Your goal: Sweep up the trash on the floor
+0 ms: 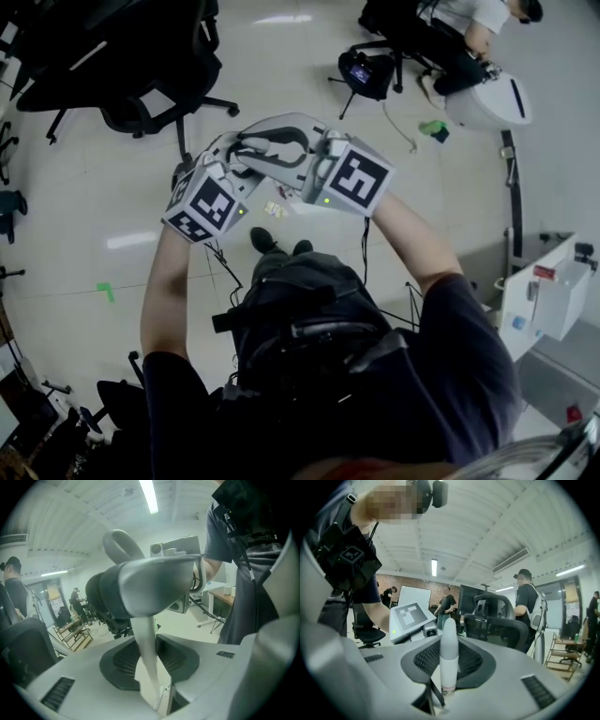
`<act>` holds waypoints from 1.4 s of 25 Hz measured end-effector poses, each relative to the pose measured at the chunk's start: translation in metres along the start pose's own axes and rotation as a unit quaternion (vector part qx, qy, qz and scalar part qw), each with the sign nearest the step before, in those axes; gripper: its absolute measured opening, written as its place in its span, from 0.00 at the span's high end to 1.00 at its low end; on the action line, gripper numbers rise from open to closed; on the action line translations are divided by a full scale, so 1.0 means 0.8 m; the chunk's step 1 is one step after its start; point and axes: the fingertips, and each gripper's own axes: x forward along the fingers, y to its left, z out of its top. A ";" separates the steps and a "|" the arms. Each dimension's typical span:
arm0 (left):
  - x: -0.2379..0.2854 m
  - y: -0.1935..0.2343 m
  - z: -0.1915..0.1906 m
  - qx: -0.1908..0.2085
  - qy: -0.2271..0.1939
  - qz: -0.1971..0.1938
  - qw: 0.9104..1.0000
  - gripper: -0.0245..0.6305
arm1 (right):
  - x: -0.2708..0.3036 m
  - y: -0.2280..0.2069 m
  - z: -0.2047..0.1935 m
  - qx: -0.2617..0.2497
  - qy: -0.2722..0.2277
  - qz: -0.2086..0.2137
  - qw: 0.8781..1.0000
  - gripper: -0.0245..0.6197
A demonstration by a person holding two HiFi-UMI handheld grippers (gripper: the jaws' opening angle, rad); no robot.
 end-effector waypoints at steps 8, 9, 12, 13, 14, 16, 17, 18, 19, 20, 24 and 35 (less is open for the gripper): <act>0.001 -0.068 -0.005 -0.057 0.009 0.021 0.998 0.81 | -0.030 0.048 -0.013 0.036 -0.038 -0.007 0.999 0.82; 0.002 -0.075 -0.009 -0.068 0.011 0.031 0.997 0.81 | -0.031 0.056 -0.018 0.038 -0.038 -0.012 0.998 0.82; 0.003 -0.093 -0.019 -0.102 0.008 0.069 0.992 0.81 | -0.034 0.075 -0.030 0.039 -0.040 -0.038 0.998 0.82; 0.003 -0.098 -0.021 -0.114 0.003 0.082 0.990 0.81 | -0.036 0.081 -0.033 0.041 -0.042 -0.051 0.997 0.82; 0.003 -0.103 -0.022 -0.126 -0.004 0.094 0.988 0.81 | -0.037 0.086 -0.035 0.042 -0.042 -0.065 0.996 0.82; 0.000 -0.110 -0.021 -0.146 -0.023 0.112 0.983 0.81 | -0.039 0.094 -0.037 0.036 -0.039 -0.098 0.994 0.82; -0.003 -0.113 -0.022 -0.152 -0.031 0.118 0.981 0.81 | -0.039 0.098 -0.038 0.033 -0.038 -0.116 0.992 0.82; -0.004 -0.116 -0.023 -0.156 -0.038 0.122 0.979 0.82 | -0.039 0.102 -0.039 0.030 -0.036 -0.134 0.990 0.82; -0.005 -0.119 -0.025 -0.159 -0.045 0.125 0.978 0.82 | -0.038 0.105 -0.040 0.027 -0.035 -0.151 0.988 0.82; -0.006 -0.123 -0.027 -0.164 -0.053 0.123 0.977 0.82 | -0.038 0.109 -0.043 0.025 -0.033 -0.167 0.985 0.82; -0.012 -0.142 -0.048 -0.168 -0.067 0.071 0.981 0.82 | -0.025 0.128 -0.061 0.046 -0.020 -0.208 0.977 0.82; 0.013 -0.187 -0.125 -0.152 -0.037 -0.046 0.987 0.83 | -0.006 0.144 -0.145 0.117 0.016 -0.194 0.974 0.82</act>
